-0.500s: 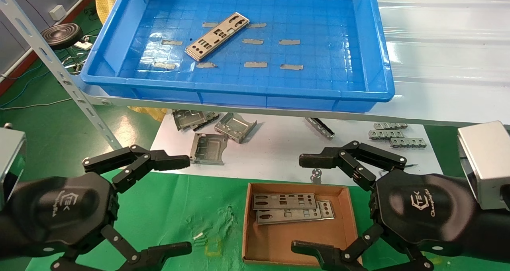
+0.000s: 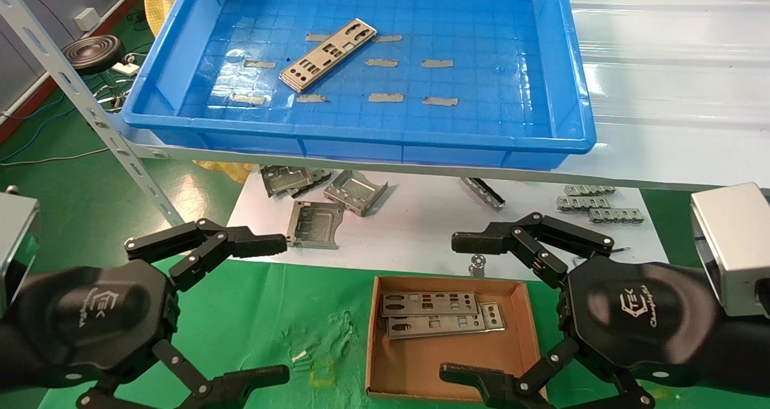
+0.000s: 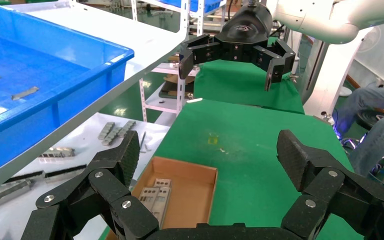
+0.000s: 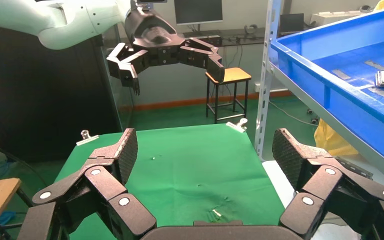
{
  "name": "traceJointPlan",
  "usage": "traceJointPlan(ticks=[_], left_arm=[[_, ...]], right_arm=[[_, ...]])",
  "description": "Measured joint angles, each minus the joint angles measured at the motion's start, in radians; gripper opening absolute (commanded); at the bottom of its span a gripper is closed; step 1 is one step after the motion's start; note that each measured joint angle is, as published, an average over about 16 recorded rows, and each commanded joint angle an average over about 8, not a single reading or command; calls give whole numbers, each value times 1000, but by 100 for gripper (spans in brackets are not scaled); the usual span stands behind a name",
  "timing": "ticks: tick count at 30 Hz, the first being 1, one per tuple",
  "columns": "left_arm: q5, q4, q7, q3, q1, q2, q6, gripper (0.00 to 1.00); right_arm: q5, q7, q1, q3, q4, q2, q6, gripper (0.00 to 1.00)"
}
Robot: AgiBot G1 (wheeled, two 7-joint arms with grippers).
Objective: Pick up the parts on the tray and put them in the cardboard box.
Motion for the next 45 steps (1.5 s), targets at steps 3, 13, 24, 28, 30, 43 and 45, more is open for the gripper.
traceJointPlan(ticks=[3,13,24,28,30,43,45], left_arm=[[0,0,0,0,0,0,0,100],[0,0,0,0,0,0,0,100],[0,0,0,0,0,0,0,100],[0,0,0,0,0,0,0,100],[0,0,0,0,0,0,0,100],[0,0,0,0,0,0,0,100],[0,0,0,0,0,0,0,100]], right_arm=[[0,0,0,0,0,0,0,100],[0,0,0,0,0,0,0,100],[0,0,0,0,0,0,0,100],[0,0,0,0,0,0,0,100],[0,0,0,0,0,0,0,100],[0,0,0,0,0,0,0,100],[0,0,0,0,0,0,0,100]])
